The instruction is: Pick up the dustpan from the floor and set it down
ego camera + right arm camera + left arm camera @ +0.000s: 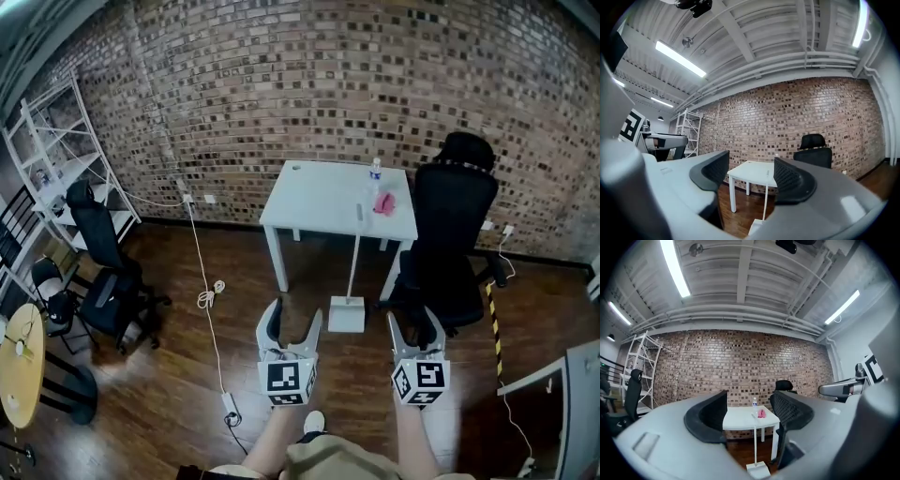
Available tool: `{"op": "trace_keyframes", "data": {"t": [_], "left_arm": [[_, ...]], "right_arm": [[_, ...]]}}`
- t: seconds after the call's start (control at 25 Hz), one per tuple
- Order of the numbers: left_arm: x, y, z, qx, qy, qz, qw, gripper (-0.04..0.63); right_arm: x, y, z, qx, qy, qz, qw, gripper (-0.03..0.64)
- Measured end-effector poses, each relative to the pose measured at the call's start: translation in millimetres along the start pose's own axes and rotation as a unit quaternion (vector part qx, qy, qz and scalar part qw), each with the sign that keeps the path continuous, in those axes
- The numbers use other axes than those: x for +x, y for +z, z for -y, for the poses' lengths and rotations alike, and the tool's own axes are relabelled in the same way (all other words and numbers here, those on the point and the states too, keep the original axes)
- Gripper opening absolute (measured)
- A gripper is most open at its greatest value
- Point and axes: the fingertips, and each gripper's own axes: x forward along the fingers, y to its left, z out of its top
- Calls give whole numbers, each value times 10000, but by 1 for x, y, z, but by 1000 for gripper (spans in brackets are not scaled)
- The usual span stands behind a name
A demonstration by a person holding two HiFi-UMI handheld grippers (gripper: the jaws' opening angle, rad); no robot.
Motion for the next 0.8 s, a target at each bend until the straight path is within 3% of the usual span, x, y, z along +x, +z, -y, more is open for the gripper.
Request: {"op": "trace_keyframes", "data": {"t": [0.16, 0.32, 0.8], "left_arm": [[47, 2, -53, -54, 51, 131, 9999, 288], [82, -11, -87, -169, 26, 11, 9999, 288], [185, -46, -112, -280, -248, -180, 9991, 285]], "right_arm": [[67, 2, -27, -21, 129, 78, 9999, 288], [110, -9, -46, -66, 236, -78, 9997, 288], [216, -36, -2, 228, -70, -157, 9996, 268]]}}
